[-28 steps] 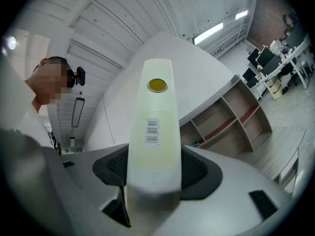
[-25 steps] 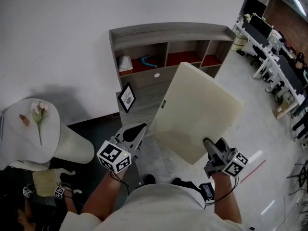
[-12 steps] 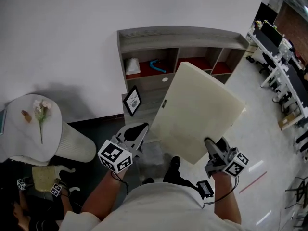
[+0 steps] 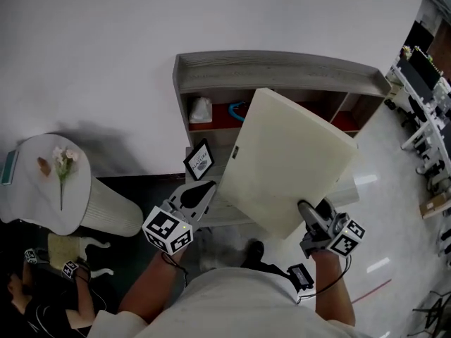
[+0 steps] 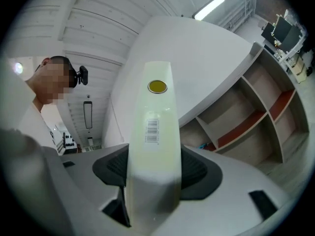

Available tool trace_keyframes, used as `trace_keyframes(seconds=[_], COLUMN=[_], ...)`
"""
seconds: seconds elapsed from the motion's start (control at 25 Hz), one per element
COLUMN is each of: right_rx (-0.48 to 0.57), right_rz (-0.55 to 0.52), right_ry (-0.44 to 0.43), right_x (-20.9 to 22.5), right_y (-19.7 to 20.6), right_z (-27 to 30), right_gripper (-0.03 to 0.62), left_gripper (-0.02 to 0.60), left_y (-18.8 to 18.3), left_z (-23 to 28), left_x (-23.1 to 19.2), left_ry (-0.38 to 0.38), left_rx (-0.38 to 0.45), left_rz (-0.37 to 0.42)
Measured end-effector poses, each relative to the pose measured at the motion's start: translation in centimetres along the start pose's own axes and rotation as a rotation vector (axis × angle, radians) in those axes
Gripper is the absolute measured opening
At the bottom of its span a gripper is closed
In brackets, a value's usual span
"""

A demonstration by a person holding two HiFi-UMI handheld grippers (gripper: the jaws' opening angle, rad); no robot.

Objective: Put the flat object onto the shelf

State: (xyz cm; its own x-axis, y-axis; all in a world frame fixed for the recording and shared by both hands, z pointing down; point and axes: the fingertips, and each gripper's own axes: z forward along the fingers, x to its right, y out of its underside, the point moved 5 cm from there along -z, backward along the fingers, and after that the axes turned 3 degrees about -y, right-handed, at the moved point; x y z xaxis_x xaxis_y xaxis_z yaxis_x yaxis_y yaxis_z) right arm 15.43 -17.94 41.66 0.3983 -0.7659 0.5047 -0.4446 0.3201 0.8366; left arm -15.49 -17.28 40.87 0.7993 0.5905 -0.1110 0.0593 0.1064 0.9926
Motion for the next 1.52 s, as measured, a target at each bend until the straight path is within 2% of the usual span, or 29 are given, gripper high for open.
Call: trace_keyframes(seconds=[0.2,0.44,0.6,1.0,1.24,1.52], right_rx=[-0.028,-0.067,-0.072,-0.106,-0.101,-0.077], right_rz=[0.0,-0.012,0.011,-0.087,-0.08,-0.192], right_ry=[-0.071,-0.177,-0.265,-0.408,-0.45,-0.518], right_x=[4.3,8.7,10.8,11.6,11.5,10.2], right_y=[-3.6,-7.8,-10.2,-15.7,-19.7,-21.0], right_z=[2.6,5.4,7.3,11.7,18.5,19.7], right_gripper=[0.287,0.287,0.287,0.287,0.287,0.287], left_gripper=[0.012,0.012,0.012,0.012,0.012,0.012], left_y=[-1.1,-3.1,-4.3,-7.3,-11.5,-11.2], left_z=[3.8,7.8,10.1,12.4,12.5,12.4], left_x=[-1.0,-1.5,-1.2,-1.2,-5.3,-5.6], left_ry=[-0.059,-0.151,-0.183,-0.262,-0.306,-0.324], left_rx=[0.003,0.023,0.039,0.055,0.056,0.05], left_rz=[-0.003,0.043,0.069,0.133,0.132,0.181])
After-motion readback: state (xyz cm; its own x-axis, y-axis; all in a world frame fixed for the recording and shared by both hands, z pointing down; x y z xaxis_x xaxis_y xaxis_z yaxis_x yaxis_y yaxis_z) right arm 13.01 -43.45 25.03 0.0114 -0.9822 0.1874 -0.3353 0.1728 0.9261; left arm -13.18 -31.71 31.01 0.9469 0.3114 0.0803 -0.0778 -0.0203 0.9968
